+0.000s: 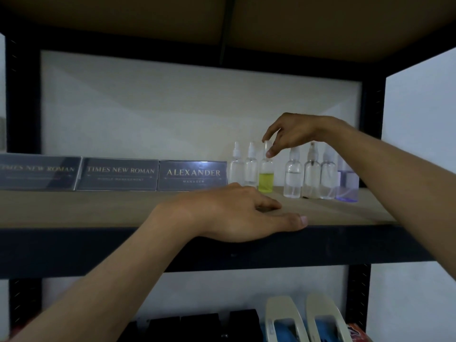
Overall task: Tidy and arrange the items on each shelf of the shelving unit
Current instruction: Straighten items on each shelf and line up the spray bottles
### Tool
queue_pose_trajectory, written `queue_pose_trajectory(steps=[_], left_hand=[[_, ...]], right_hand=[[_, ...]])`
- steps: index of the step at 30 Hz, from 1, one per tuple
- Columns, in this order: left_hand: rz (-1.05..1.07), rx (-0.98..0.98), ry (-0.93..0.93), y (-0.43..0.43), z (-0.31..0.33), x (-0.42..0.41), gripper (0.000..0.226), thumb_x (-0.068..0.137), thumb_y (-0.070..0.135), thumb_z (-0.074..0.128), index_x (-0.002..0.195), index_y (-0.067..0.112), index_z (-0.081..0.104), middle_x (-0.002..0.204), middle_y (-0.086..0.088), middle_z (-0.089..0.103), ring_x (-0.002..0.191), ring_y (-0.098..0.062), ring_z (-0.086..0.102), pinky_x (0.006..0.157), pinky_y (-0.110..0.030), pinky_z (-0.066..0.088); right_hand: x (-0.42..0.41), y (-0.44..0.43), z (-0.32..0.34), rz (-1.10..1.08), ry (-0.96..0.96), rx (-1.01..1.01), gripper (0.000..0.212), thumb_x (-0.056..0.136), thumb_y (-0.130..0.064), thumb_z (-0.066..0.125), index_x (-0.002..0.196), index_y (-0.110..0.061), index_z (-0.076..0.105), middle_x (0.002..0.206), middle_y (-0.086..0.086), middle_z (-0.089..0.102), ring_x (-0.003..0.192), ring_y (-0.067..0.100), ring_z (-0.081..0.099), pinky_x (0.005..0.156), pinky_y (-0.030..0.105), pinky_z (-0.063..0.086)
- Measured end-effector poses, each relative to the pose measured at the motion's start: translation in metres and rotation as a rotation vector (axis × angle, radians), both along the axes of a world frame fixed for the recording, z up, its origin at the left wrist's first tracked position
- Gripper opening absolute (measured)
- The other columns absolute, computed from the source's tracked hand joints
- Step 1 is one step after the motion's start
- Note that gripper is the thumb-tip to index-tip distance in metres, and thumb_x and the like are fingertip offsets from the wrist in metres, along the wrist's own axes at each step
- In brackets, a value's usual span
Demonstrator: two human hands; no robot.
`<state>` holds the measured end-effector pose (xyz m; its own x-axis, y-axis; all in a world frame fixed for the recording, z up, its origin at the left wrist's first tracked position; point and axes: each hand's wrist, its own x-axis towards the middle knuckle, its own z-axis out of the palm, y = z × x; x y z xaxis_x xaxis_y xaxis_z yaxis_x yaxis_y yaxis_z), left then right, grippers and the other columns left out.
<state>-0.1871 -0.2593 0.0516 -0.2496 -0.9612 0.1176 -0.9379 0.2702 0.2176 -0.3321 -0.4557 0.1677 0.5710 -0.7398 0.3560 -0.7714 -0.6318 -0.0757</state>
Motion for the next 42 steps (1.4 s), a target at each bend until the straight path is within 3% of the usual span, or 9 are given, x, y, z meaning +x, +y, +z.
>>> queue_pose_trajectory(steps=[3, 8, 17, 24, 31, 37, 42], left_hand=[[0.000, 0.005, -0.011, 0.002, 0.001, -0.001, 0.085, 0.073, 0.093, 0.030, 0.145, 0.049, 0.041, 0.155, 0.017, 0.038, 0.140, -0.013, 0.037, 0.116, -0.043, 0.030], [0.010, 0.004, -0.008, 0.004, 0.002, -0.003, 0.085, 0.073, 0.093, 0.031, 0.145, 0.049, 0.042, 0.155, 0.017, 0.038, 0.141, -0.012, 0.036, 0.117, -0.042, 0.029], [0.004, 0.006, 0.003, 0.004, 0.002, -0.002, 0.082, 0.074, 0.092, 0.032, 0.143, 0.050, 0.044, 0.154, 0.018, 0.038, 0.140, -0.011, 0.036, 0.116, -0.040, 0.029], [0.002, 0.002, 0.003, 0.002, 0.001, -0.001, 0.086, 0.071, 0.096, 0.031, 0.143, 0.050, 0.043, 0.155, 0.017, 0.038, 0.140, -0.013, 0.036, 0.116, -0.042, 0.030], [0.015, -0.006, 0.000, 0.002, 0.000, -0.001, 0.086, 0.070, 0.096, 0.031, 0.143, 0.052, 0.043, 0.156, 0.015, 0.035, 0.141, -0.014, 0.035, 0.116, -0.044, 0.030], [0.016, 0.003, -0.006, 0.000, 0.000, -0.002, 0.089, 0.069, 0.096, 0.031, 0.144, 0.050, 0.042, 0.155, 0.018, 0.037, 0.141, -0.012, 0.036, 0.117, -0.043, 0.029], [0.034, 0.007, -0.027, 0.000, 0.003, -0.005, 0.095, 0.063, 0.097, 0.030, 0.145, 0.049, 0.040, 0.156, 0.020, 0.035, 0.142, -0.011, 0.034, 0.117, -0.042, 0.027]], right_hand=[[0.003, 0.002, -0.001, 0.009, -0.028, -0.010, 0.039, 0.080, -0.045, 0.080, 0.110, -0.023, 0.072, 0.088, -0.009, 0.076, 0.102, 0.007, 0.065, 0.087, 0.026, 0.047], [0.008, 0.000, -0.005, 0.000, -0.051, -0.047, 0.034, 0.082, -0.033, 0.081, 0.113, -0.023, 0.073, 0.095, -0.010, 0.070, 0.105, 0.015, 0.064, 0.090, 0.029, 0.049], [0.002, 0.000, -0.003, 0.024, -0.069, 0.015, 0.029, 0.087, -0.023, 0.077, 0.115, -0.019, 0.072, 0.092, -0.006, 0.076, 0.099, 0.003, 0.065, 0.087, 0.024, 0.046], [0.002, 0.001, -0.004, 0.044, -0.077, 0.039, 0.031, 0.089, -0.021, 0.075, 0.119, -0.019, 0.071, 0.095, -0.004, 0.076, 0.103, 0.005, 0.065, 0.089, 0.025, 0.046], [-0.005, 0.003, -0.005, 0.048, -0.100, 0.068, 0.034, 0.089, -0.027, 0.074, 0.122, -0.022, 0.068, 0.094, -0.006, 0.077, 0.106, 0.006, 0.063, 0.092, 0.027, 0.044], [-0.025, 0.014, 0.007, 0.058, -0.137, 0.067, 0.036, 0.090, -0.032, 0.072, 0.126, -0.030, 0.065, 0.112, -0.006, 0.068, 0.118, 0.017, 0.057, 0.101, 0.032, 0.039], [-0.046, 0.022, 0.013, -0.009, 0.055, 0.070, 0.051, 0.076, -0.053, 0.080, 0.122, -0.036, 0.065, 0.111, -0.008, 0.069, 0.111, 0.009, 0.060, 0.104, 0.033, 0.041]])
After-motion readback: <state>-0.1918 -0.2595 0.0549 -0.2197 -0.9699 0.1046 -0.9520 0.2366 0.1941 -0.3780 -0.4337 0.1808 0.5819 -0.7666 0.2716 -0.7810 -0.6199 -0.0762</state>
